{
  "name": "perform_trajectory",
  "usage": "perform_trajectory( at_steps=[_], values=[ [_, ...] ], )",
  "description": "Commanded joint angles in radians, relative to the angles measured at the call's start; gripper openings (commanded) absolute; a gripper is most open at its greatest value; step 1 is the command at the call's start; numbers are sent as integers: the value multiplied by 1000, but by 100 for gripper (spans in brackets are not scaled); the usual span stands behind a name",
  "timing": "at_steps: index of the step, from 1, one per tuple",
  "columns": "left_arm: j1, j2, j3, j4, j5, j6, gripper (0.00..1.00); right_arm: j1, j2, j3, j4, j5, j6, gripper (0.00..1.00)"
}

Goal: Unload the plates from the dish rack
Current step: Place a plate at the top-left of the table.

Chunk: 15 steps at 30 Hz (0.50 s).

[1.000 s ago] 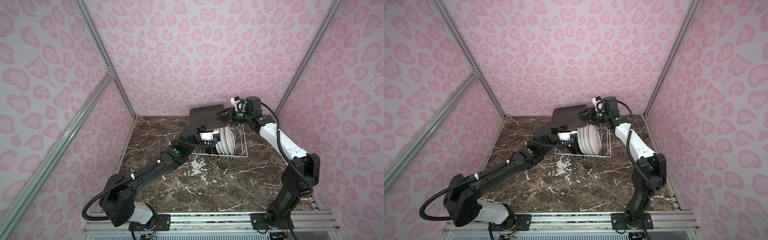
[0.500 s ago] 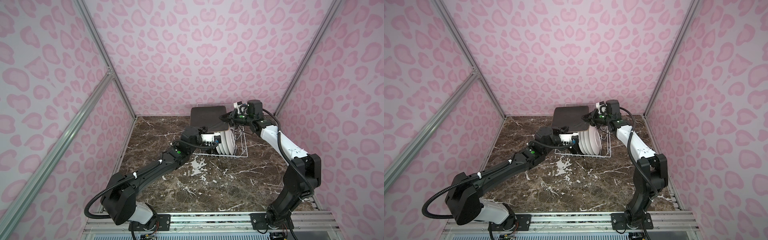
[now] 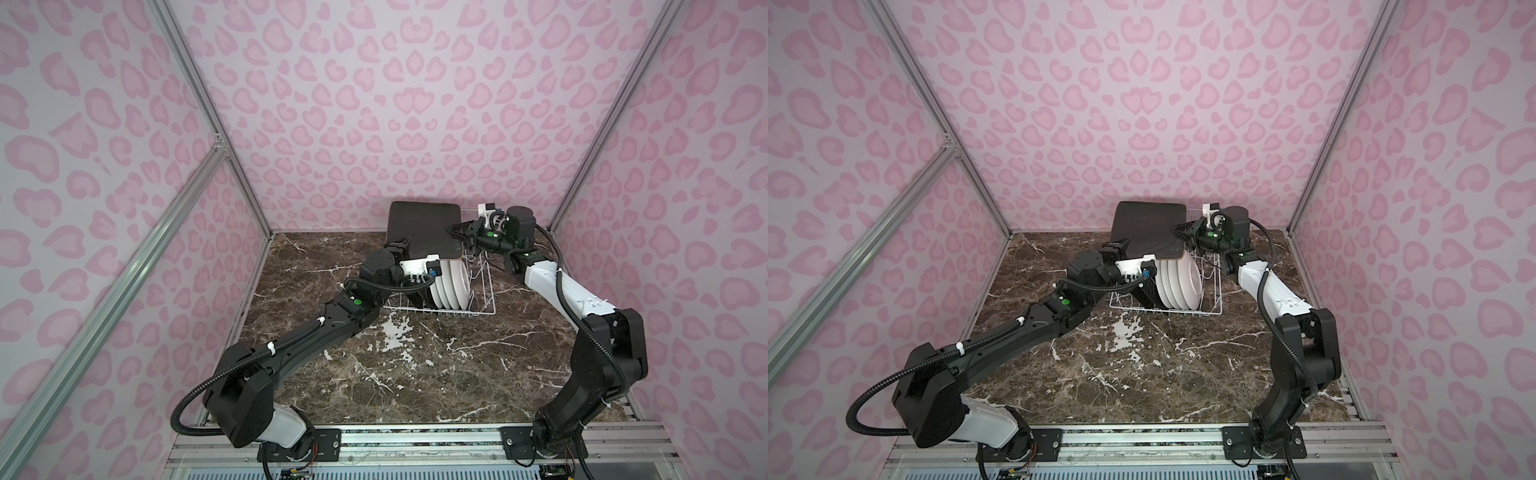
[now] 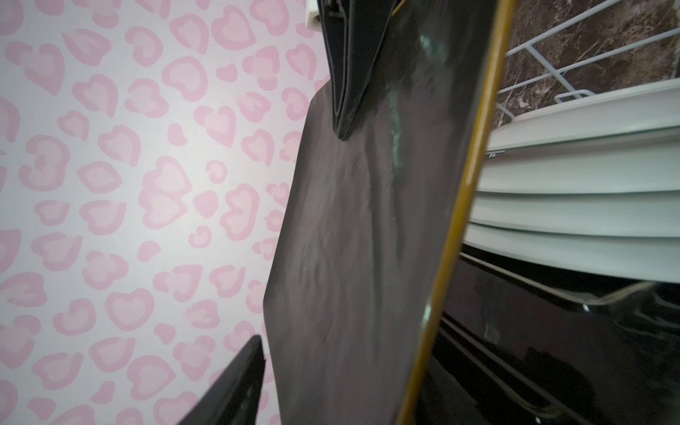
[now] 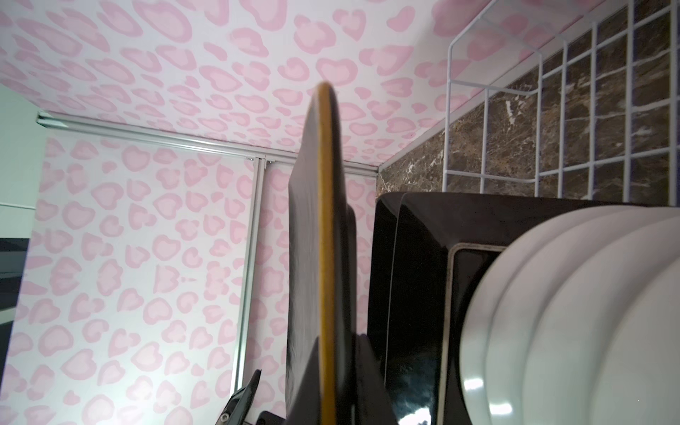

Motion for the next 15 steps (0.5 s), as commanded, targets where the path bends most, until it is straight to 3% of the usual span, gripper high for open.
perform_trajectory(
  at_steps=[1,7,15],
  values=[
    [0,-7,7,54,9,-19,80,-5,-11,-1,277,3,115,0],
    [3,-44,1,25,23,-93,87,-17,-11,12,276,39,110,0],
    [73,-188,51,-75,118,-485,93,-37,-22,17,211,76,42,0]
  ],
)
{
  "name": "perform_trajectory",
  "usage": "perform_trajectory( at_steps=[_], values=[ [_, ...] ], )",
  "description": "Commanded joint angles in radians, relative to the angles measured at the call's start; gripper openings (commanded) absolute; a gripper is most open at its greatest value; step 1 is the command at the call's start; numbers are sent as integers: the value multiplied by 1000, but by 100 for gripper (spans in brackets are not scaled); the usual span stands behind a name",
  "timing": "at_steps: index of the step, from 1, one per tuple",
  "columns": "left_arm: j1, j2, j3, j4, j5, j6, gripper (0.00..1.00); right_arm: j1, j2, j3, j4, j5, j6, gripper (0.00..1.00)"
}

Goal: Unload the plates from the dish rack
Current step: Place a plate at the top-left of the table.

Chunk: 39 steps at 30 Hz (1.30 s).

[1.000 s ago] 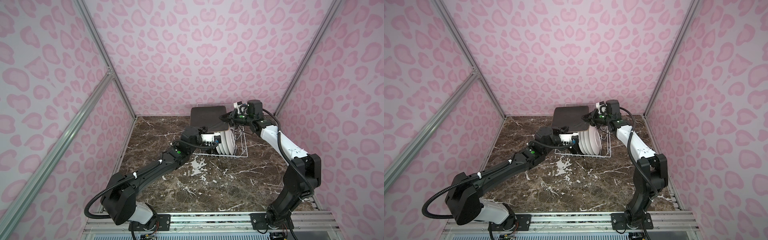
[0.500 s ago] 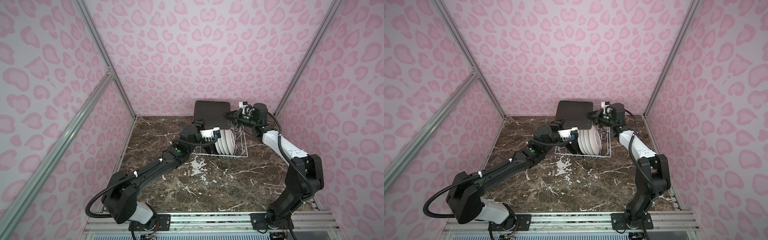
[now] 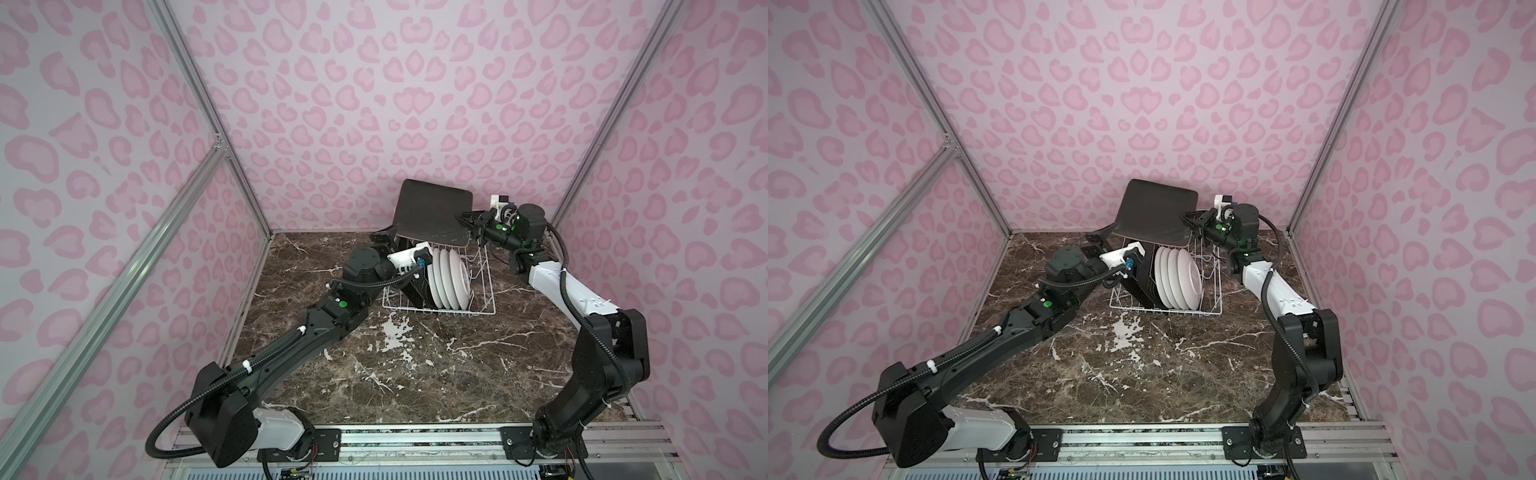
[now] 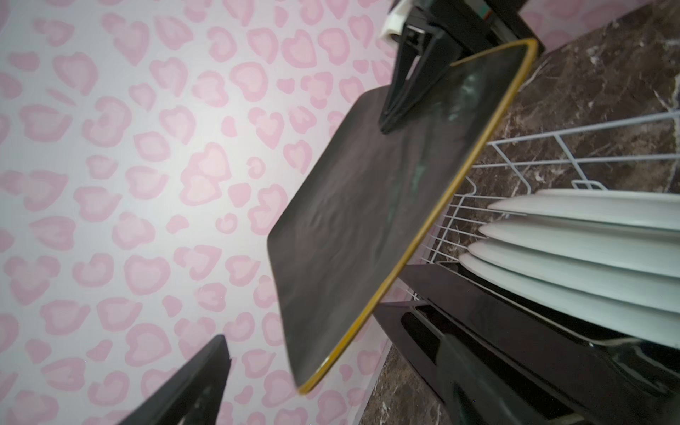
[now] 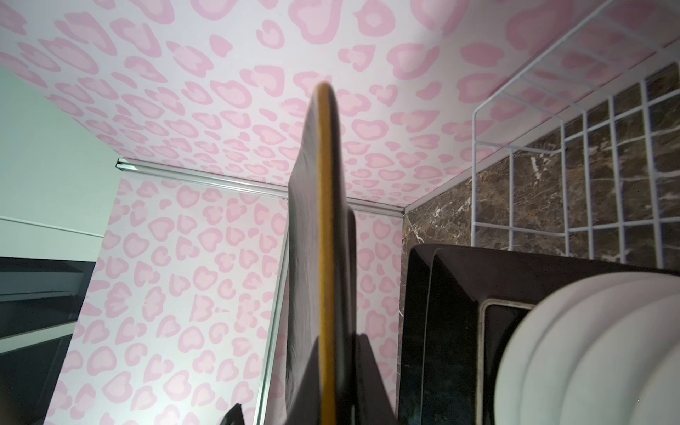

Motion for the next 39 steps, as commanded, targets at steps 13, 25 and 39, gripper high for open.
perform_trajectory(
  at_steps=[13,25,39],
  values=[
    [318,73,444,-476,423,-992,97,-3,-42,16,-4,-11,-147,0],
    [427,346,587,-476,813,-1386,97,13,-37,10,-8,-80,-206,0],
    [433,528,712,-607,1077,-1426,90,64,1,71,-66,-92,-282,0]
  ],
)
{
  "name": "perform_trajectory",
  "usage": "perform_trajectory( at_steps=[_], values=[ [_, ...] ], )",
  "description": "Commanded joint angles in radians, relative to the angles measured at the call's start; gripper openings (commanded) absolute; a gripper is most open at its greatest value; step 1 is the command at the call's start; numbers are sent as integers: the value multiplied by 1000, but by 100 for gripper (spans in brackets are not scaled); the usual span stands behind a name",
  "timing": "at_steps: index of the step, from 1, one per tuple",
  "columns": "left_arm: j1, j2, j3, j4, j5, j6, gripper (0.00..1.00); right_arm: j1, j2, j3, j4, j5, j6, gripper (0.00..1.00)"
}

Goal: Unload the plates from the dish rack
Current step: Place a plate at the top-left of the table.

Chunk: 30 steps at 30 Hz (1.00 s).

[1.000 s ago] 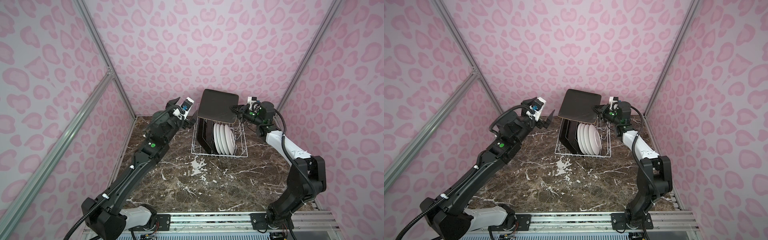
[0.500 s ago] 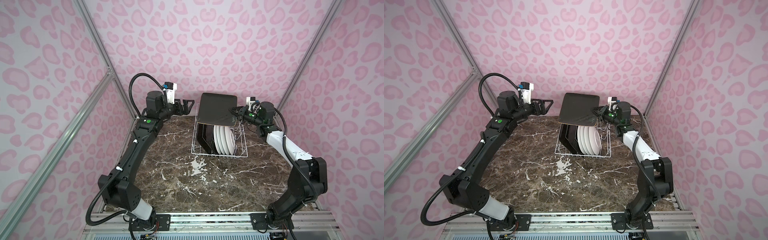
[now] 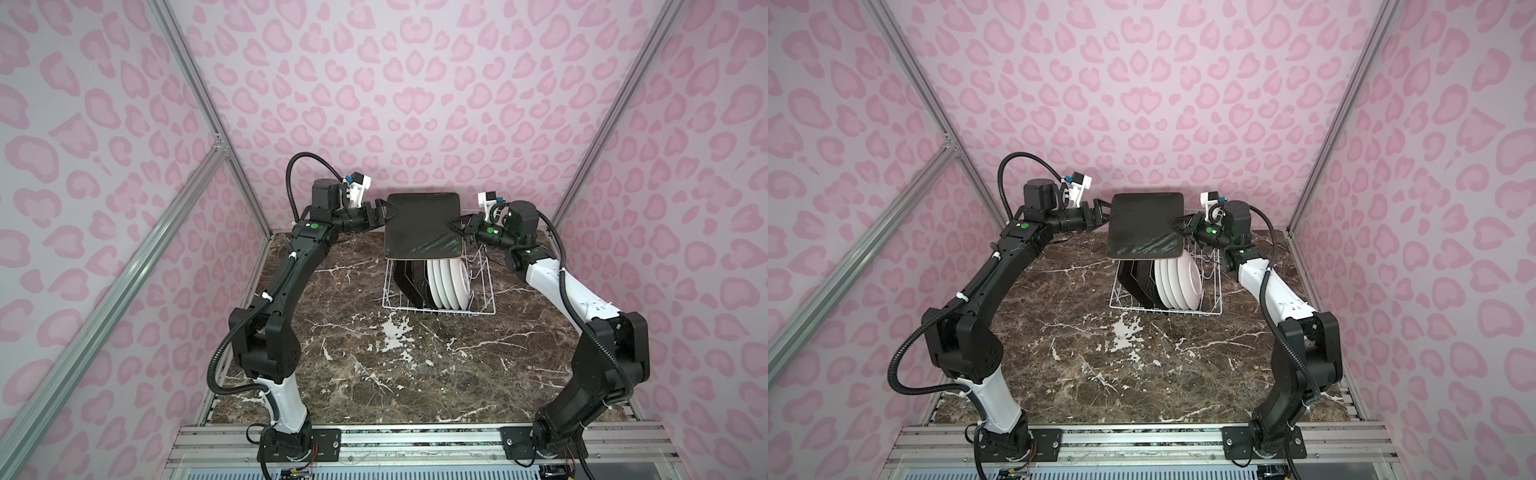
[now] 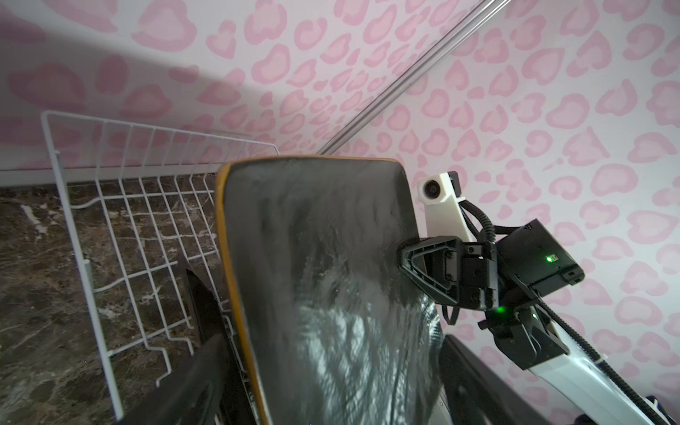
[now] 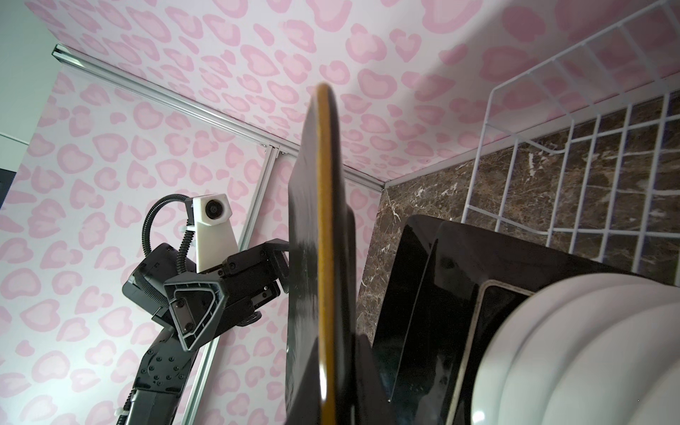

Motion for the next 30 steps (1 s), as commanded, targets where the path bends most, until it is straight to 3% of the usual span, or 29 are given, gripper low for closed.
perform_trajectory(
  at_steps=[1,7,25,30],
  values=[
    [2,10,13,-50,74,13,89,7,6,13,117,-21,3,0],
    [1,9,-23,-74,145,35,80,19,24,15,149,-12,3,0],
    [0,-15,-106,-7,180,-3,30,45,75,11,298,4,62,0],
    [0,-15,-110,36,201,-37,24,47,82,7,292,-15,62,0]
  ],
)
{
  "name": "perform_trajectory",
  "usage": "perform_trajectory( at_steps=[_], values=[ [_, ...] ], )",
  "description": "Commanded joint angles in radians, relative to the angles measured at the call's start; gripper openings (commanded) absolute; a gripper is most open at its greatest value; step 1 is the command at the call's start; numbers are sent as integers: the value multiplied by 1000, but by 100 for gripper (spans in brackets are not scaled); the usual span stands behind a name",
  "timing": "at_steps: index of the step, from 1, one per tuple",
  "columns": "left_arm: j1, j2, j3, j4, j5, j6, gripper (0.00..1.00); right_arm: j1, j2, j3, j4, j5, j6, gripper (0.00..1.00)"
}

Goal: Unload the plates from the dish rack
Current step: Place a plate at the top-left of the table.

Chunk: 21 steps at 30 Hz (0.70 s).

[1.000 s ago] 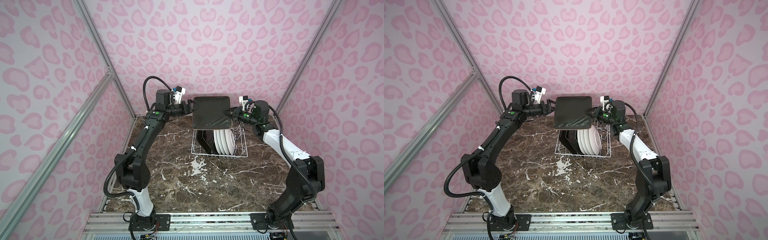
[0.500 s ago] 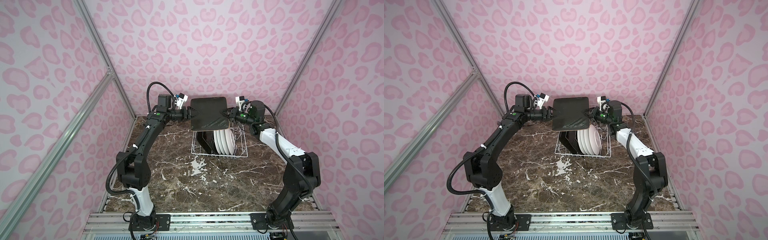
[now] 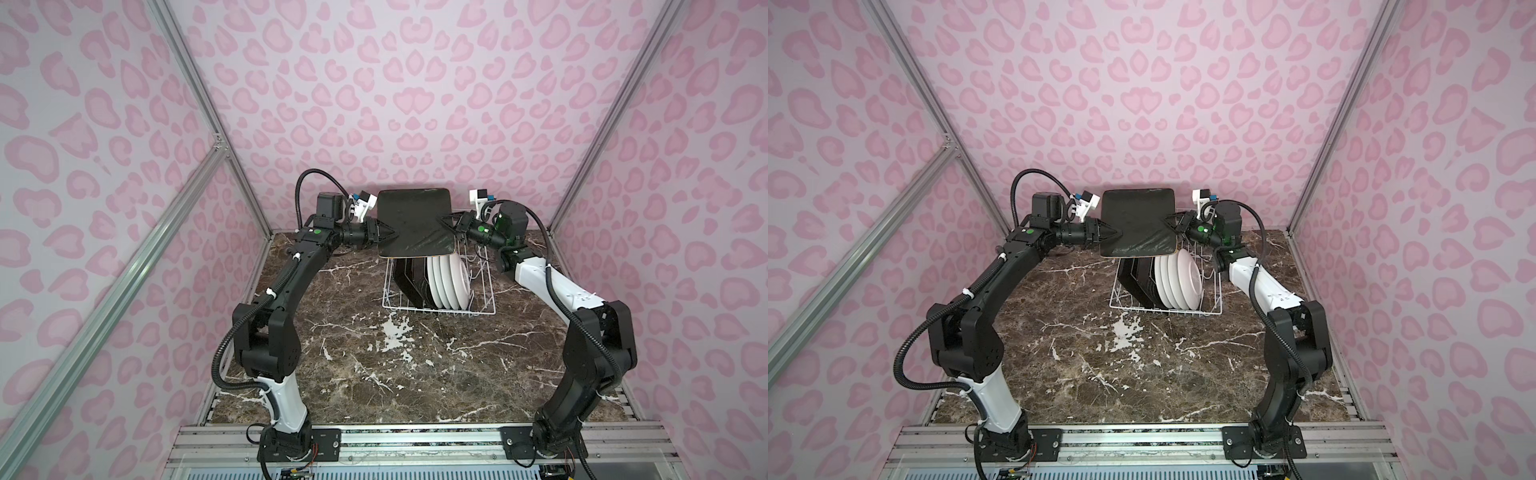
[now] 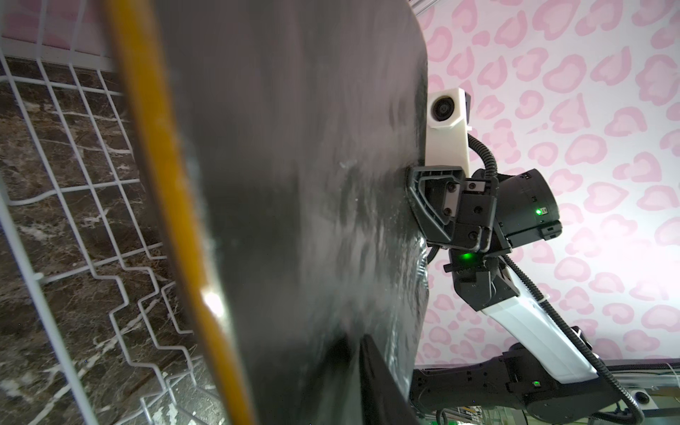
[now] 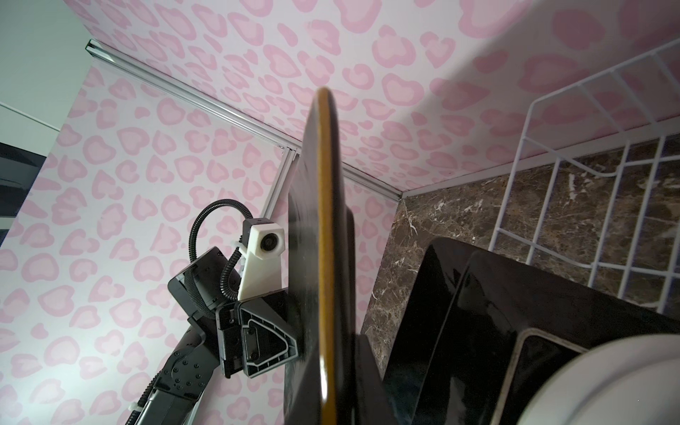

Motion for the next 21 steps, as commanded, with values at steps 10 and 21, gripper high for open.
perform_trajectory(
  at_steps=[10,21],
  values=[
    [-2,-12,-6,115,60,-43,4,5,12,-16,96,-30,11,0],
    [-3,-5,-13,156,71,-80,18,13,14,-11,115,-45,12,0]
  ],
)
